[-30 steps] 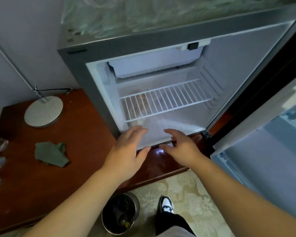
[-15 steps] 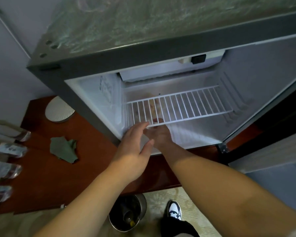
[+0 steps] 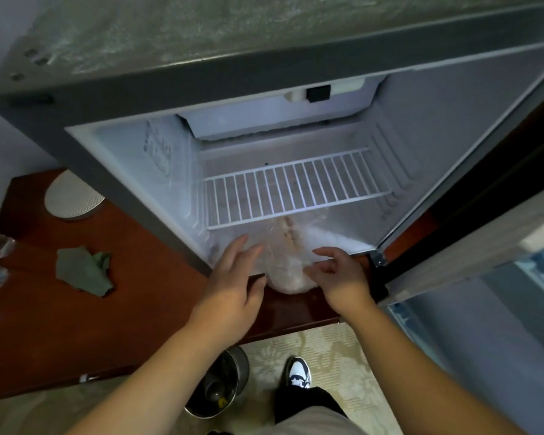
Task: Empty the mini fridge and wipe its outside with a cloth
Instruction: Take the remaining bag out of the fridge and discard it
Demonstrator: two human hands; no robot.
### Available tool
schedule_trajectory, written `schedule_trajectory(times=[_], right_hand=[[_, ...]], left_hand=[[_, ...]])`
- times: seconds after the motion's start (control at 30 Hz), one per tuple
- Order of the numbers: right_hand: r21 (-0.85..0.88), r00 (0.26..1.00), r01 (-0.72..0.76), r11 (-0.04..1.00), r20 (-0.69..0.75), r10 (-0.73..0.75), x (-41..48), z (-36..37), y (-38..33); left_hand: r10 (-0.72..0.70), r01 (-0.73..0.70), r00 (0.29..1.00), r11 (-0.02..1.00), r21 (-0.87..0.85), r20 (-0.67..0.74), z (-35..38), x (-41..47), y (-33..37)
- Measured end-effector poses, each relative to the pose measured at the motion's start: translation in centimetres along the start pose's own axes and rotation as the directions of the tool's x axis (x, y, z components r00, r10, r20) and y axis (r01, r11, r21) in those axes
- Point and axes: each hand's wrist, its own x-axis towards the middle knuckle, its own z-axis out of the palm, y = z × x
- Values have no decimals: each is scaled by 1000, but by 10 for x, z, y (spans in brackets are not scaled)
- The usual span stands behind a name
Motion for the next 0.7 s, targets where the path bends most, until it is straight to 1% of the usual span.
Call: schedule_trajectory(times=[0.03,0.1,0.13,0.2,0.27,0.37,0.43,0.57,0.7], right_hand=[[29,1000,17,999,-25,-16,-2,-5,4],[89,999,25,996,-48,-20,-4,-10,8],[119,999,19,993,-37,-15,-5,-10,8],[145,1000,-1,989,8,-1,-4,-8,9],[134,997,-14,991,71,4,-4,-4,9],[117,985,13,993,168,-33,-7,-2,9],[125,984,-2,992,179,-20,-9,-2,10],[188,990,-67,980,132,42,-12,0,10],[184,996,-41,982,89,25,-14,3,11]], left_hand=[[-21,22,999,1000,-15,33,8,1,-1],[-111,121,988,989,-90,102,23,7,-2],[-158,176,977,977,-122,144,30,12,-3],[-197,229,956,964,-135,216,43,20,-5],[-202,241,953,957,-160,227,53,25,-8],[-210,249,961,941,-229,181,61,28,-13],[-219,248,963,947,-204,158,61,30,-18],[-225,236,959,971,-47,170,53,37,-24],[-199,196,968,980,36,155,56,38,-32]])
